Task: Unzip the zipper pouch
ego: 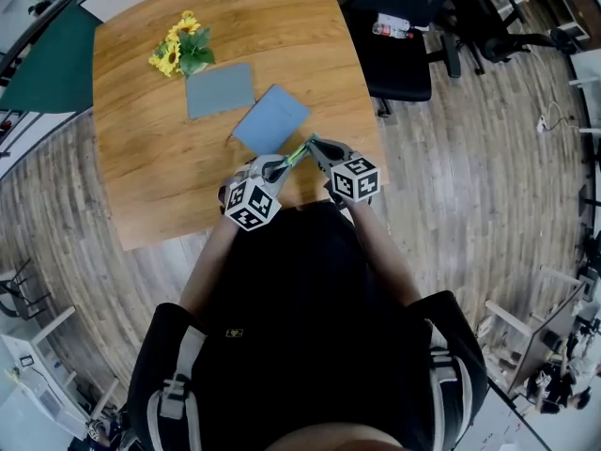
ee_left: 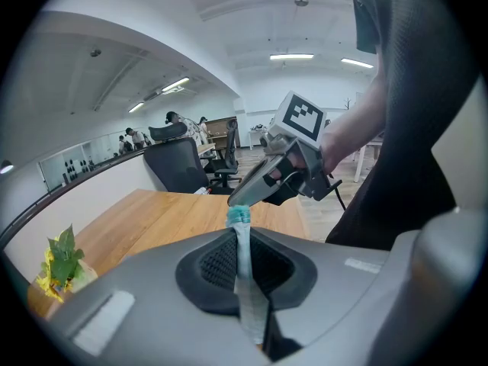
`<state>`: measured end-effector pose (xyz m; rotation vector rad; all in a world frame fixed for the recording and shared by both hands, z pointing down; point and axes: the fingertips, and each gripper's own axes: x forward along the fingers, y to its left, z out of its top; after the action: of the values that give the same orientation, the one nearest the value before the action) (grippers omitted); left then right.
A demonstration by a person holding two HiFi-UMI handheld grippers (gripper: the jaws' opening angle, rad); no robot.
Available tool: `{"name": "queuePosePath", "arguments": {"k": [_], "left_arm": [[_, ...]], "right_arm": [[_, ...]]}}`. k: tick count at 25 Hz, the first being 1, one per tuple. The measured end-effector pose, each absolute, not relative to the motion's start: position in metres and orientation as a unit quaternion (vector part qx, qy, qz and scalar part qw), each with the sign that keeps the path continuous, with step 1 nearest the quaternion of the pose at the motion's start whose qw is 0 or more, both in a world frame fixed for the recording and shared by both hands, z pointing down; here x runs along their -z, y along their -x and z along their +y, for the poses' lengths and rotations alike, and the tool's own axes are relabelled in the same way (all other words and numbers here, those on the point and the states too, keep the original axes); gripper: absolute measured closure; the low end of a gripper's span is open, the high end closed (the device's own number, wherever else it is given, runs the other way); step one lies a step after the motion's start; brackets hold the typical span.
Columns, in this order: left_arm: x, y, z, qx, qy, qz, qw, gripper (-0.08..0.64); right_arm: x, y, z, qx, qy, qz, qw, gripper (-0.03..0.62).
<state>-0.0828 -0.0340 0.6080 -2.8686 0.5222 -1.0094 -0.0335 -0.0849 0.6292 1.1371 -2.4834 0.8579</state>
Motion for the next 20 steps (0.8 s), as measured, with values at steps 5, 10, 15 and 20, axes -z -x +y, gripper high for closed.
{"name": "queuePosePath", "arguments": {"k": [5, 10, 15, 20], "left_arm": [[-0.6066, 0.0811, -0.0338, 0.327, 0.93, 0.166, 0.03, 0.554], [-0.6058, 0.0794, -0.0329, 0.326, 0.93, 0.165, 0.033, 0.554], [-0.6034, 0.0804, -0.0331, 0.324, 0.93, 0.168, 0.03, 0.555], [-0.602, 0.0814, -0.0325, 0.324, 0.931, 0.167, 0.033, 0.554]], "right_arm": [[-0.6275, 0.0336, -0.0863, -0.29, -0.398, -0.858, 0.142, 0.584], [-0.6297, 0.0303, -0.0876, -0.292, -0.404, -0.855, 0.144, 0.586], [-0.6296, 0.0289, -0.0891, -0.292, -0.405, -0.854, 0.145, 0.586], [-0.6345, 0.0253, -0.0912, -0.3, -0.41, -0.849, 0.144, 0.586]]}}
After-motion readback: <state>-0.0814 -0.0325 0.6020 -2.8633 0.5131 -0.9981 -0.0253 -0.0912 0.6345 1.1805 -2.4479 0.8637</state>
